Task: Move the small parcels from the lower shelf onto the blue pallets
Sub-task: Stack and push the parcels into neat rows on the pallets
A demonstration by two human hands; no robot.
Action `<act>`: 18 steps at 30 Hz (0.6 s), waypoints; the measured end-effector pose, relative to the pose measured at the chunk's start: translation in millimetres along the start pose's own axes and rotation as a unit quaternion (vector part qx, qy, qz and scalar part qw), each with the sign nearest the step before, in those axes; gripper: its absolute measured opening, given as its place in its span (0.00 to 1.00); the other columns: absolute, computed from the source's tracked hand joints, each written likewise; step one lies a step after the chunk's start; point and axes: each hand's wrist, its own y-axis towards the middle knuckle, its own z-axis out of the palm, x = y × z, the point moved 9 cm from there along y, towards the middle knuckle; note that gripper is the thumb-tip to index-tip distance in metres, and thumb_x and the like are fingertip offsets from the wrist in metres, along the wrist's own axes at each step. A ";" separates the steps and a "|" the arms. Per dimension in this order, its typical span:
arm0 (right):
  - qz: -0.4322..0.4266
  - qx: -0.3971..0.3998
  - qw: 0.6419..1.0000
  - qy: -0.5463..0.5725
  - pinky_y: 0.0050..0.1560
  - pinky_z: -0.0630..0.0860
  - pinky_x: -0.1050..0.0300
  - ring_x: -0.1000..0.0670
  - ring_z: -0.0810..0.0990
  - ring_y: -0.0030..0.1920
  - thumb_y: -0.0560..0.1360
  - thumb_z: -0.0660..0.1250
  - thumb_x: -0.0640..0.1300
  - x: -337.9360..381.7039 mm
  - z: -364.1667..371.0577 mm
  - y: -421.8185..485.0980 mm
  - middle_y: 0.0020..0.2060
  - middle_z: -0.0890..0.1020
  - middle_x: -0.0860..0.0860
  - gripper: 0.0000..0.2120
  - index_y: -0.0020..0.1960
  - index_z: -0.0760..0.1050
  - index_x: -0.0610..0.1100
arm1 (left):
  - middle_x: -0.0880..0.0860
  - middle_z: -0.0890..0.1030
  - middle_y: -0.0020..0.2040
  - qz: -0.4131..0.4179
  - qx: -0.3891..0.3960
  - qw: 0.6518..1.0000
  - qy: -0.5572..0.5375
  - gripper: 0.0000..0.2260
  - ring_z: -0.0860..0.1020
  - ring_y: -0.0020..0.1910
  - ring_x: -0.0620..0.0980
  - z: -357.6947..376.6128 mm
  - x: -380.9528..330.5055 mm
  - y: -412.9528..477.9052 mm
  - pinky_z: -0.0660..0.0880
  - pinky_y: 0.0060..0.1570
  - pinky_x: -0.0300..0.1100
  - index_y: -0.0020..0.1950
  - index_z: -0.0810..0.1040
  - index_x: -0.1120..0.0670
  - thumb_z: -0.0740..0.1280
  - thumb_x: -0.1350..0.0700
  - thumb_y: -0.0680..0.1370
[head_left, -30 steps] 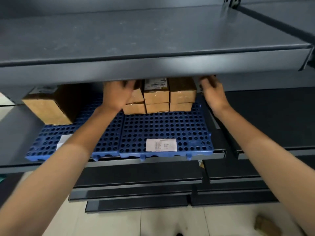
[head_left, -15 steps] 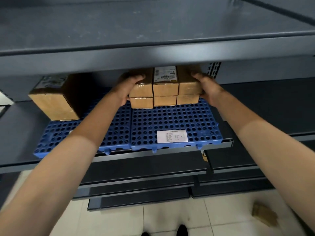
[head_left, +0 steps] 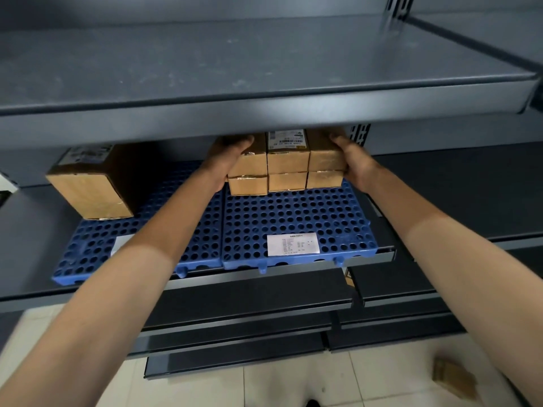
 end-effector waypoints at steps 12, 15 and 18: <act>-0.030 0.041 0.999 -0.005 0.68 0.71 0.41 0.45 0.78 0.63 0.66 0.69 0.71 8.9 -7.8 -11.4 0.63 0.80 0.47 0.38 0.70 0.68 0.52 | 0.49 0.73 0.69 0.059 -0.059 0.996 -0.014 0.27 0.70 0.69 0.49 -14.8 -11.3 -4.6 0.66 0.62 0.38 0.72 0.66 0.49 0.67 0.41 0.76; -0.095 -0.031 0.991 -0.086 0.74 0.60 0.44 0.46 0.65 0.73 0.66 0.68 0.71 19.2 -20.4 -25.5 0.75 0.66 0.48 0.47 0.77 0.55 0.54 | 0.46 0.73 0.67 0.145 -0.069 0.985 0.063 0.28 0.69 0.69 0.48 -20.3 -25.3 -17.5 0.65 0.64 0.38 0.70 0.66 0.48 0.68 0.40 0.75; -0.280 -0.046 0.901 -0.328 0.73 0.58 0.50 0.46 0.59 0.75 0.71 0.67 0.65 50.2 -6.3 -54.6 0.77 0.60 0.47 0.43 0.78 0.52 0.52 | 0.55 0.69 0.71 0.306 -0.099 0.866 0.384 0.32 0.66 0.71 0.57 -11.5 -43.0 -42.5 0.64 0.70 0.51 0.73 0.63 0.50 0.67 0.37 0.74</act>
